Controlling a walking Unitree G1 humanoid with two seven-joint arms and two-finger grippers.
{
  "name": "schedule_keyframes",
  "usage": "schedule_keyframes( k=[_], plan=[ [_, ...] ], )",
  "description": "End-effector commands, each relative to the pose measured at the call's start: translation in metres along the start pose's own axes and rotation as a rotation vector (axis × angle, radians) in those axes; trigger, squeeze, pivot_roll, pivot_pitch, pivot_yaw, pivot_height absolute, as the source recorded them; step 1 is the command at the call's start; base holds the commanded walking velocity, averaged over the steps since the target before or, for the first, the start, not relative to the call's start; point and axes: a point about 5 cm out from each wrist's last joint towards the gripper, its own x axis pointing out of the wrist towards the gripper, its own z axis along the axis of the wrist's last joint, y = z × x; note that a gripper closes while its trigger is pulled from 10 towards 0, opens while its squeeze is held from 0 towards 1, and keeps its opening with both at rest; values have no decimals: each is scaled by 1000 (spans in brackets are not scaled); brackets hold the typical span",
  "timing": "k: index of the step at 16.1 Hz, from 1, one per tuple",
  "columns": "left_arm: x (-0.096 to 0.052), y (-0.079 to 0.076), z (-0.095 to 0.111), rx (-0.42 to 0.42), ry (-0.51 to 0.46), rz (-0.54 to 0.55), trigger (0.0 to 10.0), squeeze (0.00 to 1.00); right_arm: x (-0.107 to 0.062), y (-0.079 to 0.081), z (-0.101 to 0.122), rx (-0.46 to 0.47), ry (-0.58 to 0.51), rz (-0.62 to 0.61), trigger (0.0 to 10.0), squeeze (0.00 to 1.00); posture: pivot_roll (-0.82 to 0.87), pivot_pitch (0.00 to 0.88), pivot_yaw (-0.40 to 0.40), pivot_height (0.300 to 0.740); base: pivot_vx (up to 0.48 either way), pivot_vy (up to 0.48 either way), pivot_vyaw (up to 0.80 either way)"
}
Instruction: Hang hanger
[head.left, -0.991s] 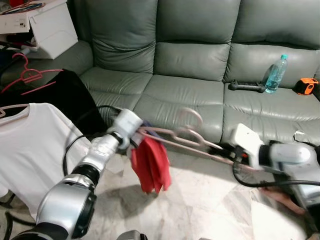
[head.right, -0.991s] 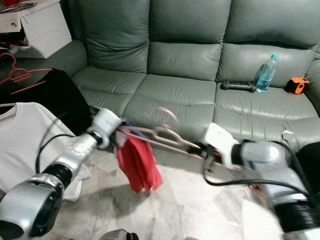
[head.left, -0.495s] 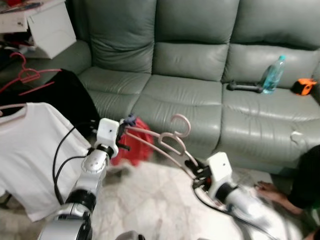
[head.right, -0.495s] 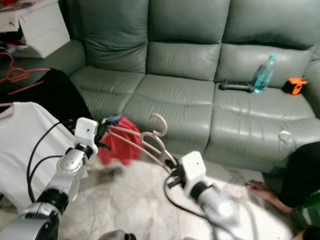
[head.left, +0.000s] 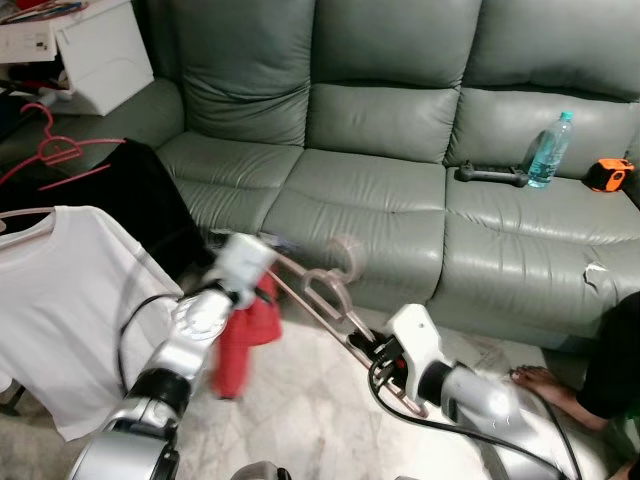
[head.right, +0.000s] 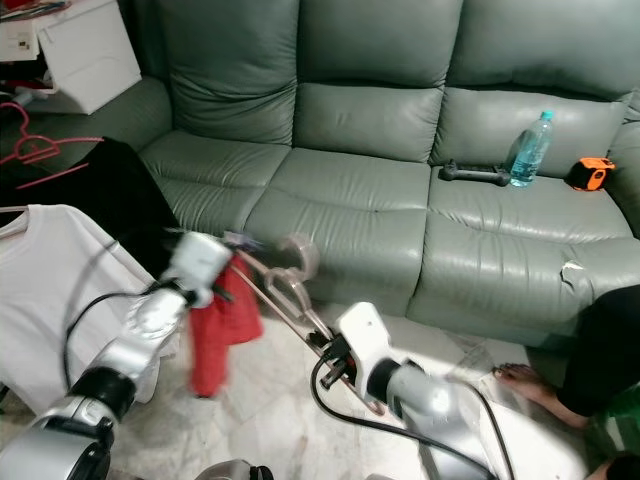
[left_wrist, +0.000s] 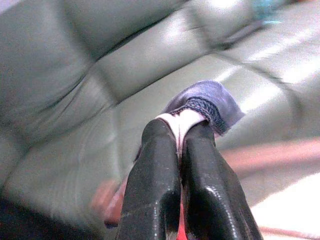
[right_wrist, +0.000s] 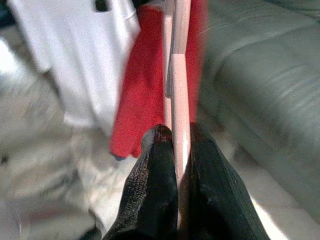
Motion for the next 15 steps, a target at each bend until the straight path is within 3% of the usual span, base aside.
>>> schedule_keyframes(
  k=[1, 3, 4, 6, 8, 9, 11, 13, 15],
  plan=[
    [4, -2, 10, 103, -39, -115, 10000, 0, 5, 1, -5, -14, 79, 65, 10000, 0, -97, 0, 103, 740, 0, 0, 0],
    [7, -11, 14, 214, -50, -277, 10000, 0, 9, 1, -11, -50, 178, 151, 10000, 0, -99, 0, 112, 740, 0, 0, 0],
    [7, -11, 15, 235, -52, -295, 10000, 0, 11, 2, -13, -57, 186, 154, 10000, 0, -99, 0, 113, 740, 0, 0, 0],
    [12, -8, 19, 257, -53, -289, 10000, 0, 12, 13, -20, -2, 225, 209, 10000, 0, -96, 0, 111, 740, 0, 0, 0],
    [16, -1, 22, 226, -53, -230, 10000, 0, 8, 22, -26, 16, 248, 248, 10000, 0, -96, 0, 106, 740, 0, 0, 0],
    [15, 0, 21, 231, -49, -245, 10000, 0, 5, 26, -24, 22, 240, 285, 10000, 0, -95, 0, 100, 740, 0, 0, 0],
    [8, -3, 15, 381, -48, -363, 10000, 0, -11, 28, -15, -43, 201, 363, 10000, 0, -95, 0, 96, 740, 0, 0, 0],
    [-2, -4, -8, 506, 108, -506, 10000, 0, -24, 16, 9, -113, 93, 366, 10000, 0, -108, 0, 96, 740, 0, 0, 0],
    [-3, 1, -18, 482, 215, -525, 10000, 0, -30, -3, 39, -117, -24, 305, 10000, 0, -120, 0, 100, 740, 0, 0, 0]
  ],
)
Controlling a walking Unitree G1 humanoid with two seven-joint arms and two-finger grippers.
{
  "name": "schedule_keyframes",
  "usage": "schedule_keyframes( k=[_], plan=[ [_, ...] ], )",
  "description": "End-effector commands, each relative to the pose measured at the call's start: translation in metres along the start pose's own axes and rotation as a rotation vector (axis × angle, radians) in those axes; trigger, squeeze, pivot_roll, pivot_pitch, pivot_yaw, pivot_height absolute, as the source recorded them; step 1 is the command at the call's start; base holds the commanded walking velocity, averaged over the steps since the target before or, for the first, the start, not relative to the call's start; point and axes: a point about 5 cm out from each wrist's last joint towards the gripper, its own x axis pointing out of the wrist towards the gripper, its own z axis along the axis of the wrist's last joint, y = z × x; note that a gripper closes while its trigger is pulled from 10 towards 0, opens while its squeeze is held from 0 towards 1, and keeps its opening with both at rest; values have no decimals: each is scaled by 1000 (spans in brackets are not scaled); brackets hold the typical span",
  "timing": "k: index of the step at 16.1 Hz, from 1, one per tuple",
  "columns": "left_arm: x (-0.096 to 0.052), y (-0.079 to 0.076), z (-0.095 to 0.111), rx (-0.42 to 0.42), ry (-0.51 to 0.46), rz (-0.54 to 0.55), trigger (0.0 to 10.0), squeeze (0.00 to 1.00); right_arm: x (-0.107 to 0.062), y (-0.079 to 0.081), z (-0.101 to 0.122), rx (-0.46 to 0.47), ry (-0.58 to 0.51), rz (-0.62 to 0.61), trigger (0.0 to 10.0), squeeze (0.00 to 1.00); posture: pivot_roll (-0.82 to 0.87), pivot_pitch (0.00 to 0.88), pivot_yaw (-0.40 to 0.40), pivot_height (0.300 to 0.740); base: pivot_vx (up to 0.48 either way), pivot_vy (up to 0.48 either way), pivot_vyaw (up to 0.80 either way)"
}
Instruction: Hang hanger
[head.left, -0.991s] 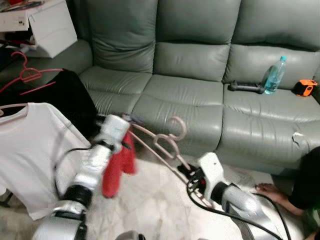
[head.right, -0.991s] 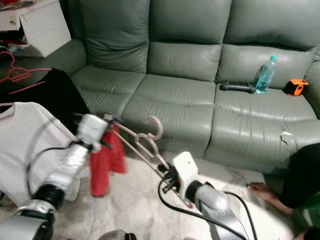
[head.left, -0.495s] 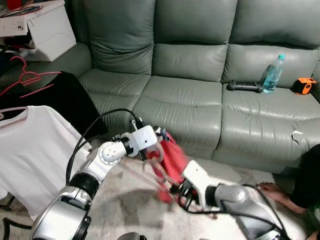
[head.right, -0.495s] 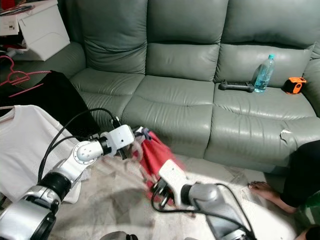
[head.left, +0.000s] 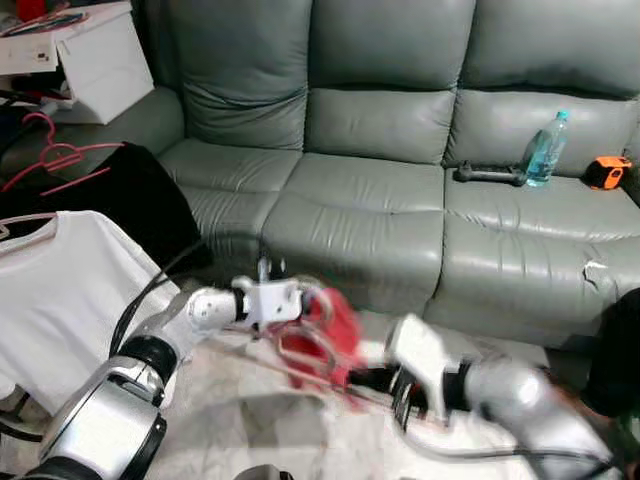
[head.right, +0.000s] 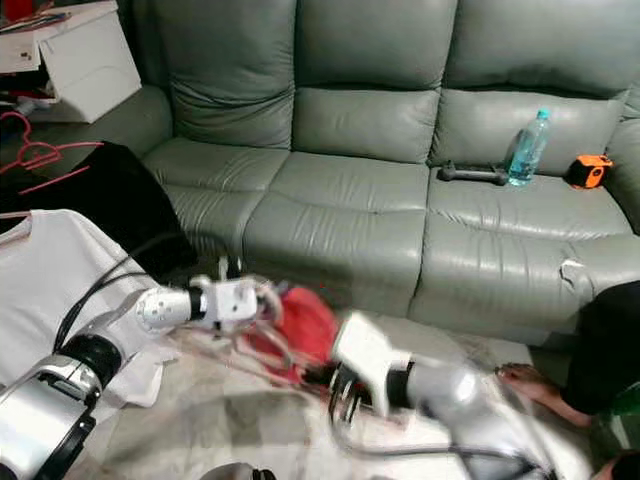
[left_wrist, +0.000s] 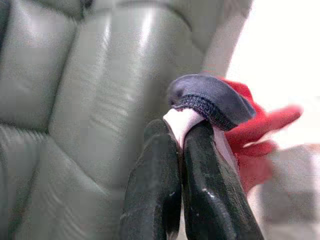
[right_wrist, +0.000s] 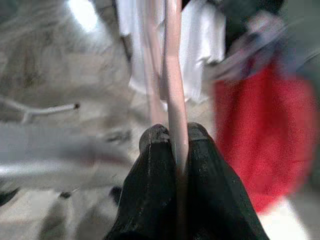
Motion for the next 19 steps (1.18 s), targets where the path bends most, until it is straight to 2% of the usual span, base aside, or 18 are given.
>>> schedule_keyframes(
  k=[1, 4, 7, 9, 11, 13, 15, 16, 17, 18, 19],
  plan=[
    [-2, 14, 0, -1, 27, 37, 10000, 0, -13, -14, 33, -46, -139, -50, 10000, 0, -128, 0, 100, 740, 0, 0, 0],
    [1, 25, 3, -59, 21, 142, 10000, 0, -22, -29, 64, -12, -331, -109, 10000, 0, -125, 0, 96, 740, 0, 0, 0],
    [0, 23, -2, -126, 37, 204, 10000, 0, -17, -28, 69, -23, -358, -135, 10000, 0, -119, 0, 92, 740, 0, 0, 0],
    [-1, 21, -4, -141, 30, 222, 10000, 0, -13, -22, 63, 8, -331, -95, 10000, 0, -115, 0, 88, 740, 0, 0, 0],
    [-3, 25, -2, -114, 16, 257, 10000, 0, -2, -7, 29, 32, -138, -12, 10000, 0, -112, 0, 85, 740, 0, 0, 0],
    [-2, 29, 4, -82, -8, 247, 10000, 0, 4, 14, -10, 101, 46, 99, 10000, 0, -112, 0, 83, 740, 0, 0, 0],
    [1, 32, 9, -70, -24, 257, 10000, 0, 1, 21, -30, 90, 147, 122, 10000, 0, -111, 0, 83, 740, 0, 0, 0],
    [1, 38, 10, -79, -9, 315, 10000, 0, -3, 22, -32, 65, 160, 115, 10000, 0, -112, 0, 83, 740, 0, 0, 0],
    [0, 45, 6, -116, 31, 395, 10000, 0, -8, 18, -26, 28, 119, 73, 10000, 0, -118, 0, 86, 740, 0, 0, 0],
    [-1, 47, 5, -112, 43, 429, 10000, 0, -10, 16, -22, 9, 91, 42, 10000, 0, -118, 0, 86, 740, 0, 0, 0],
    [-5, 49, -3, -151, 105, 486, 10000, 0, -15, 13, -15, 0, 38, -8, 10000, 0, -129, 0, 94, 740, 0, 0, 0]
  ],
)
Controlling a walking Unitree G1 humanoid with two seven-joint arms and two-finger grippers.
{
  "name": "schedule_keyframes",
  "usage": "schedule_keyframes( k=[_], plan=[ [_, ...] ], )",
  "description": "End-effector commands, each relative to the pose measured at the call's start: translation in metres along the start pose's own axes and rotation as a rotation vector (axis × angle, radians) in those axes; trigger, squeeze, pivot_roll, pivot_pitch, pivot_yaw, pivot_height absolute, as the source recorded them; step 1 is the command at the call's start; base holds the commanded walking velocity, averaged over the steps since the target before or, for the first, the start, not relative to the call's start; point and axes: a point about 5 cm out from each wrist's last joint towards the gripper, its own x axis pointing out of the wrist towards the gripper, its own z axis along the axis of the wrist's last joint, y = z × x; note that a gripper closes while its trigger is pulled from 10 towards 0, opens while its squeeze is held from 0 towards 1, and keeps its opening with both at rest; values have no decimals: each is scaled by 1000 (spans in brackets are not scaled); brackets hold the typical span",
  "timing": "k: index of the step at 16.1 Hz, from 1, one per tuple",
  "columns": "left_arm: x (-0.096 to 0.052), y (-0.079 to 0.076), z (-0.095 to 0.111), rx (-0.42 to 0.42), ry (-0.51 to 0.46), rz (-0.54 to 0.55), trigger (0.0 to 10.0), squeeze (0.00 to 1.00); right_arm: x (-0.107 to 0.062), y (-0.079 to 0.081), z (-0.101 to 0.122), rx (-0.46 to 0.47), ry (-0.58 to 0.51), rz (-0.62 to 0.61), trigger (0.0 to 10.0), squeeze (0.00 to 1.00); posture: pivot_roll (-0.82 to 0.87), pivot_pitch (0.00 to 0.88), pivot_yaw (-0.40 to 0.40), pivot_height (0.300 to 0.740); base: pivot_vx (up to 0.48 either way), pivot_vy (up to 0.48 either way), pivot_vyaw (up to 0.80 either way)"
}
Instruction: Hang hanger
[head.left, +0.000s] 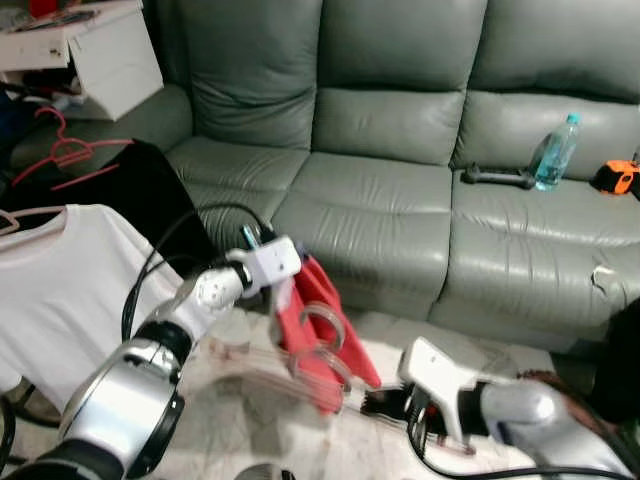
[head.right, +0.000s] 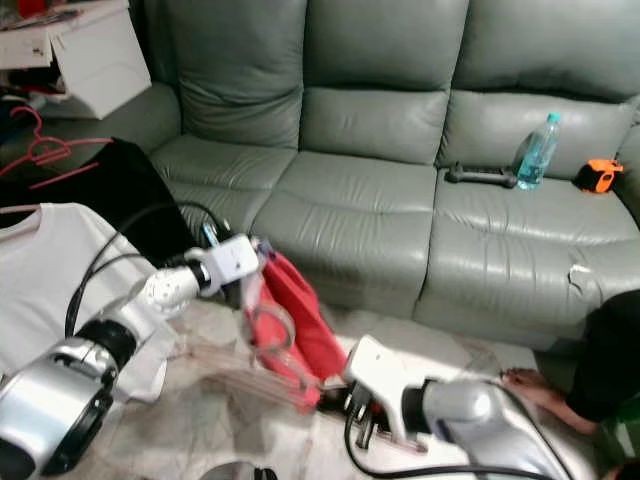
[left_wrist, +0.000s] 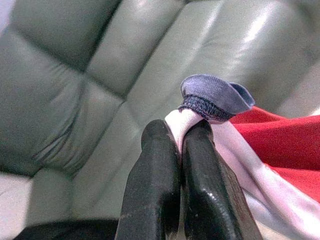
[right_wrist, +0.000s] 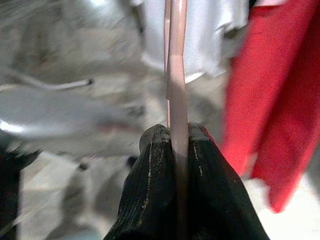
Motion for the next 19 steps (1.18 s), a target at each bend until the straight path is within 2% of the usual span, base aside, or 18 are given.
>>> schedule_keyframes(
  k=[1, 5, 7, 9, 10, 11, 13, 15, 17, 18, 19],
  plan=[
    [-5, 12, -13, -52, 75, 88, 10000, 0, -7, 1, 16, -40, -96, -39, 10000, 0, -136, 0, 99, 740, 0, 0, 0],
    [-13, 15, -36, -239, 226, 225, 10000, 0, -17, 3, 46, -57, -296, -100, 10000, 0, -151, 0, 109, 740, 0, 0, 0],
    [-19, 17, -49, -395, 331, 324, 10000, 0, -17, -2, 69, -51, -429, -153, 10000, 0, -155, 0, 112, 740, 0, 0, 0],
    [-23, 20, -56, -472, 387, 371, 10000, 0, -17, -2, 77, -51, -472, -157, 10000, 0, -154, 0, 112, 740, 0, 0, 0],
    [-27, 24, -62, -564, 424, 427, 10000, 0, -15, -1, 80, -49, -479, -153, 10000, 0, -151, 0, 110, 740, 0, 0, 0],
    [-27, 24, -62, -620, 425, 437, 10000, 0, -14, -2, 82, -45, -487, -157, 10000, 0, -151, 0, 110, 740, 0, 0, 0],
    [-25, 24, -59, -637, 415, 438, 10000, 0, -11, -3, 86, -48, -510, -183, 10000, 0, -146, 0, 110, 740, 0, 0, 0],
    [-22, 23, -56, -691, 397, 438, 10000, 0, -12, -9, 93, -28, -568, -251, 10000, 0, -146, 0, 110, 740, 0, 0, 0],
    [-23, 23, -56, -760, 366, 464, 10000, 0, -17, -24, 98, -11, -613, -401, 10000, 0, -144, 0, 109, 740, 0, 0, 0],
    [-25, 25, -58, -784, 364, 502, 10000, 0, -14, -22, 94, 22, -598, -371, 10000, 0, -141, 0, 106, 740, 0, 0, 0],
    [-26, 26, -58, -781, 361, 510, 10000, 0, -12, -20, 92, -16, -577, -374, 10000, 0, -141, 0, 106, 740, 0, 0, 0]
  ],
)
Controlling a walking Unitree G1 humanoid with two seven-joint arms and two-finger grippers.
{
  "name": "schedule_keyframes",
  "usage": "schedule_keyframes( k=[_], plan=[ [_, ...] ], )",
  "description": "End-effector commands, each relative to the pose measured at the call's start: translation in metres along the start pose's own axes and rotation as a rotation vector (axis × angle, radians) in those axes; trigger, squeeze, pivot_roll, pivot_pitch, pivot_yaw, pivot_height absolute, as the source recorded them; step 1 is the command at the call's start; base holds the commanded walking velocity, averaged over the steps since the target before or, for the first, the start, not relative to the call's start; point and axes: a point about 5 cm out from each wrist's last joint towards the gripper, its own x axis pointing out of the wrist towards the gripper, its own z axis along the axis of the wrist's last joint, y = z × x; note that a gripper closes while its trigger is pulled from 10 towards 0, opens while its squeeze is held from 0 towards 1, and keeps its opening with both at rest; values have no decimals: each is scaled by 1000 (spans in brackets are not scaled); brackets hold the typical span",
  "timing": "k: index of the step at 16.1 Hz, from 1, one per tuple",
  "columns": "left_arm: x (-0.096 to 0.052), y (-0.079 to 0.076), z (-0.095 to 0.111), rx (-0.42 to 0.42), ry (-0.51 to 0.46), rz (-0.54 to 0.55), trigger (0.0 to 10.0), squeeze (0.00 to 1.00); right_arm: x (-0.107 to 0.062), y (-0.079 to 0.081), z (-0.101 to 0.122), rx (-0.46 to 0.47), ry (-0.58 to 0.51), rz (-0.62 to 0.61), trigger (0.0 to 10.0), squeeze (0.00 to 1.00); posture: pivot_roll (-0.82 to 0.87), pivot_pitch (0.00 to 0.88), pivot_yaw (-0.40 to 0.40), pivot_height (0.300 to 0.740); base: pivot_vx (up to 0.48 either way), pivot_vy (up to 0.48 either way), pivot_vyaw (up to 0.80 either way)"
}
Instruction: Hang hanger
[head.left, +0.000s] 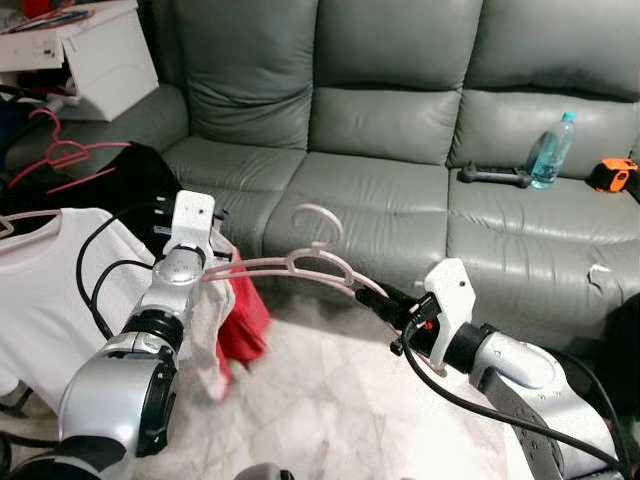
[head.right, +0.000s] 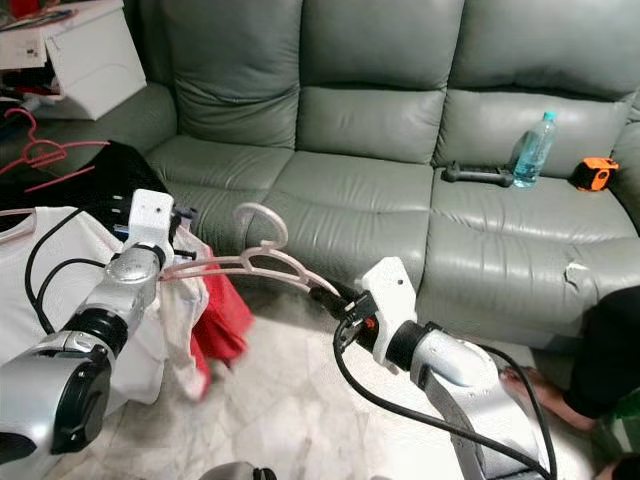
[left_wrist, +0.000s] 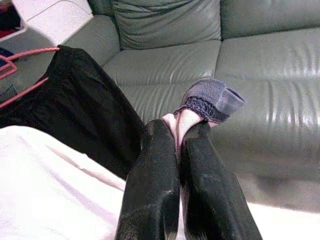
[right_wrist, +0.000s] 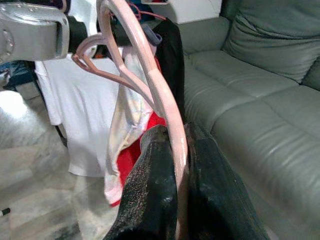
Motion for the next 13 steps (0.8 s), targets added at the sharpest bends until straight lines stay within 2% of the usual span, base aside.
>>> schedule_keyframes(
  k=[1, 2, 3, 4, 5, 6, 7, 8, 10, 12, 13],
  plan=[
    [-5, 6, -21, 3, 64, 34, 10000, 0, 0, 4, 25, -46, -164, 11, 10000, 0, -138, 0, 104, 740, 0, 0, 0],
    [-4, 9, -16, -5, 40, 37, 10000, 0, 0, 7, 17, -6, -102, 29, 10000, 0, -138, 0, 101, 740, 0, 0, 0],
    [-3, 6, -11, 7, 5, -9, 10000, 0, 0, 9, 1, -5, 13, 47, 10000, 0, -139, 0, 100, 740, 0, 0, 0],
    [-3, -5, -1, 13, -51, -118, 10000, 0, -7, 15, -28, -8, 187, 115, 10000, 0, -139, 0, 100, 740, 0, 0, 0],
    [-3, -10, 2, 42, -78, -168, 10000, 0, -10, 19, -38, 54, 249, 144, 10000, 0, -139, 0, 100, 740, 0, 0, 0],
    [-5, -24, 6, 116, -117, -278, 10000, 0, -11, 20, -53, 85, 310, 163, 10000, 0, -141, 0, 103, 740, 0, 0, 0],
    [-7, -30, 6, 150, -134, -333, 10000, 0, -11, 20, -61, 120, 351, 174, 10000, 0, -141, 0, 103, 740, 0, 0, 0],
    [-12, -48, 7, 237, -175, -489, 10000, 0, -9, 21, -80, 194, 445, 194, 10000, 0, -134, 0, 100, 740, 0, 0, 0],
    [-17, -59, 7, 290, -198, -589, 10000, 0, -4, 14, -90, 251, 488, 162, 10000, 0, -128, 0, 95, 740, 0, 0, 0],
    [-17, -57, 6, 283, -197, -578, 10000, 0, -2, 6, -88, 235, 479, 101, 10000, 0, -122, 0, 92, 740, 0, 0, 0],
    [-17, -54, 2, 301, -192, -560, 10000, 0, 1, 3, -82, 207, 423, 62, 10000, 0, -126, 0, 86, 740, 0, 0, 0]
  ],
)
